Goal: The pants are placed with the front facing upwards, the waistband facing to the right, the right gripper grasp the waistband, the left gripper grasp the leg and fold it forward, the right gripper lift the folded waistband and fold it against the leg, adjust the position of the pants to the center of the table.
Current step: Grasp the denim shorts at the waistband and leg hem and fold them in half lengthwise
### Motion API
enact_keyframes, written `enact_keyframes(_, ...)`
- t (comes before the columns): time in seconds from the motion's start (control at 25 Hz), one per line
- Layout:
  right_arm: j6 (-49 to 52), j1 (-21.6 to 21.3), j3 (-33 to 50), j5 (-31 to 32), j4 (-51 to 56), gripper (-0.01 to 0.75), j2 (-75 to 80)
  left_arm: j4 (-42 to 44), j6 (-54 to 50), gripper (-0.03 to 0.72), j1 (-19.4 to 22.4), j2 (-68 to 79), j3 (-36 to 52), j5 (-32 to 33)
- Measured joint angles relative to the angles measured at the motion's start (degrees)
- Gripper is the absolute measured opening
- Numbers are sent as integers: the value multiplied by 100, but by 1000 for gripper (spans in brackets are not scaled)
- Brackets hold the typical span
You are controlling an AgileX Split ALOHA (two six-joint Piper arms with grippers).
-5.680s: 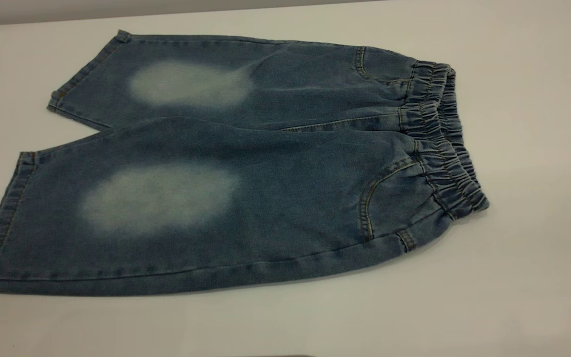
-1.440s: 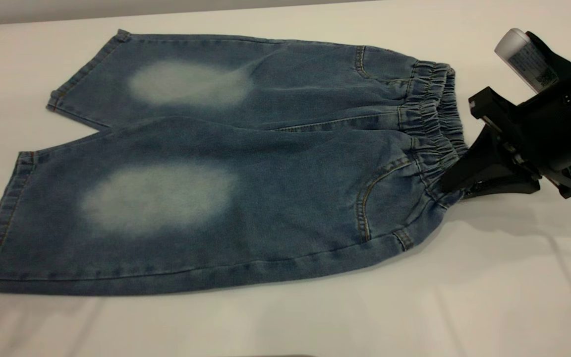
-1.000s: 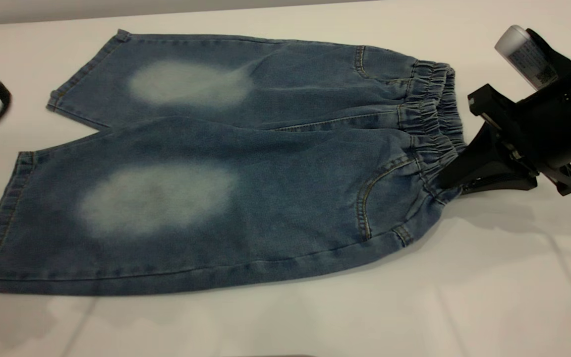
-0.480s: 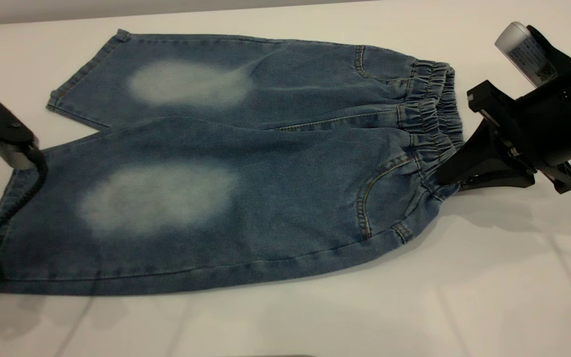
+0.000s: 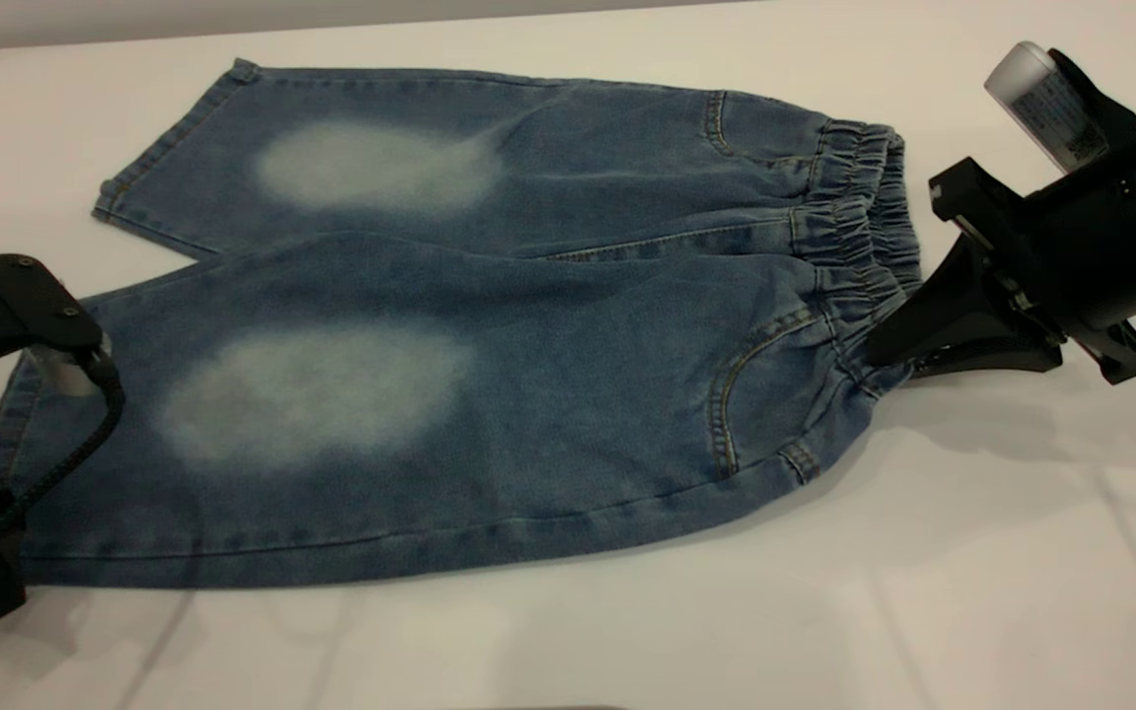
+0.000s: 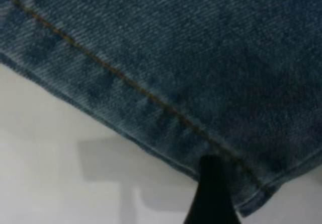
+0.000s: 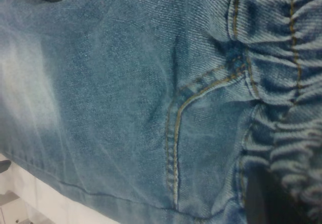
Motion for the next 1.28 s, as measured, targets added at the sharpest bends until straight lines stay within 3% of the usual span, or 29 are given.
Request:
enact_keyframes(0.24,-4,0,0,-1,5,51,0,45,-24,408,0,34,-11,-27)
enact_keyframes(0.56,-11,0,0,168,0,54,0,253,-352,70,25,101,-80,-105)
enact_keyframes(0.8,86,0,0,383,-292,50,-63,78,-555,50,20,-214,-44,-71)
enact_keyframes(1.0,556,0,186,517,-814,50,-578,9,-989,50,8,-1146,-32,654)
enact_keyframes(1.28,775,0,1152,493,-966,50,-1624,-44,-1170,49,-106,-2767,26,1660)
